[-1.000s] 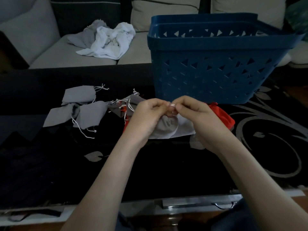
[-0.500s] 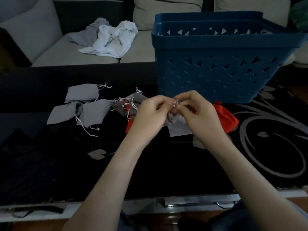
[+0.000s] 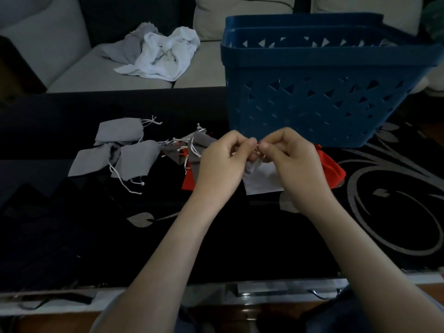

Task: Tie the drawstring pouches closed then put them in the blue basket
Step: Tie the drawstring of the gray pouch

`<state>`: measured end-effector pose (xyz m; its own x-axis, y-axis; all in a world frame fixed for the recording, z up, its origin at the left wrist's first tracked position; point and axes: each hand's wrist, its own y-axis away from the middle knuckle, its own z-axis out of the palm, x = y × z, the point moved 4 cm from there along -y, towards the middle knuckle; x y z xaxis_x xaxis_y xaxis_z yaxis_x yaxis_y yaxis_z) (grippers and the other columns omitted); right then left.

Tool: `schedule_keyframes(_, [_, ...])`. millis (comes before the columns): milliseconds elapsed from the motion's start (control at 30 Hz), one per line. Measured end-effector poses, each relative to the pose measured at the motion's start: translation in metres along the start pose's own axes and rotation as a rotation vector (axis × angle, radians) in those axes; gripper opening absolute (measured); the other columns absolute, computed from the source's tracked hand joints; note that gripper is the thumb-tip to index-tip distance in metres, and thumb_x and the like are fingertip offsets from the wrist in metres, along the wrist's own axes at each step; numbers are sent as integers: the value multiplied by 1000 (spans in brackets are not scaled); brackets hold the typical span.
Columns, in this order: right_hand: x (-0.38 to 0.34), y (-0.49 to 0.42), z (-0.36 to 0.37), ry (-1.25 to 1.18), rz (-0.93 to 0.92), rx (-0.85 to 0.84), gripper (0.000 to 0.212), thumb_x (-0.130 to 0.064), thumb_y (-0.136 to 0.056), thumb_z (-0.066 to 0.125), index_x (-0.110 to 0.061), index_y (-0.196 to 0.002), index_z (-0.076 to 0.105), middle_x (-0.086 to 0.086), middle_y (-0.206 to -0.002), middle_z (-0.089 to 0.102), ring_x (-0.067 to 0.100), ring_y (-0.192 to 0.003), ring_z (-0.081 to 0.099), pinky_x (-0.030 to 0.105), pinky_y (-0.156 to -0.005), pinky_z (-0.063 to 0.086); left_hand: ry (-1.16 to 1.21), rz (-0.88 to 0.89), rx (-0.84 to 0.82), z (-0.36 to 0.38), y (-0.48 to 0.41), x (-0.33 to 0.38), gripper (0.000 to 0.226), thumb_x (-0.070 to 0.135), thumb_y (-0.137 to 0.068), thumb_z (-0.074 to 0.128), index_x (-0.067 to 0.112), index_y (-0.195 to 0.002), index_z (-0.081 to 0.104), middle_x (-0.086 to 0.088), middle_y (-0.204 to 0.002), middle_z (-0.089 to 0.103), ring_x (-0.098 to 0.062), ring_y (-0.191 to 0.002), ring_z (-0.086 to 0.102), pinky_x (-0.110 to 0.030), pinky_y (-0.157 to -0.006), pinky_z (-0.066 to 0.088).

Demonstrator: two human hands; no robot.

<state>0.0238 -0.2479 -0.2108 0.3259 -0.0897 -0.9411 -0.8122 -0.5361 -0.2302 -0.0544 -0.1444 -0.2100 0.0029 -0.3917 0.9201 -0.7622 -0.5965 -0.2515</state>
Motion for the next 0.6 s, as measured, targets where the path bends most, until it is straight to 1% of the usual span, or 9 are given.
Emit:
schedule_keyframes(67, [1,-1,0,-38,28,-6,10,-12,-92,58,-15,-84,63,-7,-68,66,-1,-65,60,13,-66,47,61,-16,7,-1,-2,-2,21,21,-95,56,6,-81,64,-3,-74,70,-14,-72,65,-33,-77,50])
schedule_keyframes(200, [1,-1,2,-62,40,-50,6,-12,-90,61,-15,-91,67,-6,-72,69,-1,-68,63,14,-69,48,95,-15,-11,-1,-4,-5,20,18,-95,55,8,-80,64,1,-74,69,-11,-76,65,-36,-82,51])
schedule_keyframes(333, [1,-1,-1,-23,5,-19,7,-15,-88,65,-21,-85,67,-5,-72,70,0,-70,64,17,-71,49,90,-17,-44,1,-4,-6,18,18,-95,55,11,-82,65,6,-72,68,-10,-74,63,-36,-79,50])
schedule_keyframes(433, [-4,3,-1,147,-140,46,4,-14,-88,64,-15,-85,66,-7,-74,68,2,-74,63,16,-69,48,100,-36,-53,3,-4,-7,19,19,-96,54,10,-83,66,3,-75,69,-11,-76,64,-33,-78,50])
schedule_keyframes(467, [-6,4,-1,209,-203,62,5,-14,-89,63,-12,-85,65,-7,-74,67,5,-75,63,18,-68,48,105,-46,-49,3,-4,-7,20,19,-96,54,10,-83,66,2,-76,69,-11,-76,64,-32,-77,50])
schedule_keyframes(533, [-7,6,1,309,-294,63,7,-14,-90,61,-9,-85,61,-1,-75,65,13,-75,61,26,-69,47,124,-71,-42,3,-4,-8,22,19,-96,53,13,-78,65,2,-74,68,-9,-75,64,-27,-75,49])
schedule_keyframes(567, [-7,6,1,342,-325,57,8,-15,-90,60,-10,-85,60,1,-75,64,16,-75,59,27,-69,46,144,-92,-43,3,-4,-10,25,19,-96,53,15,-74,64,2,-74,67,-10,-76,63,-27,-77,48])
schedule_keyframes(600, [-6,6,1,360,-348,53,8,-16,-90,60,-11,-85,59,2,-76,62,15,-75,58,25,-68,45,171,-120,-54,3,-5,-12,27,19,-96,53,16,-71,64,2,-73,67,-12,-78,63,-30,-80,49])
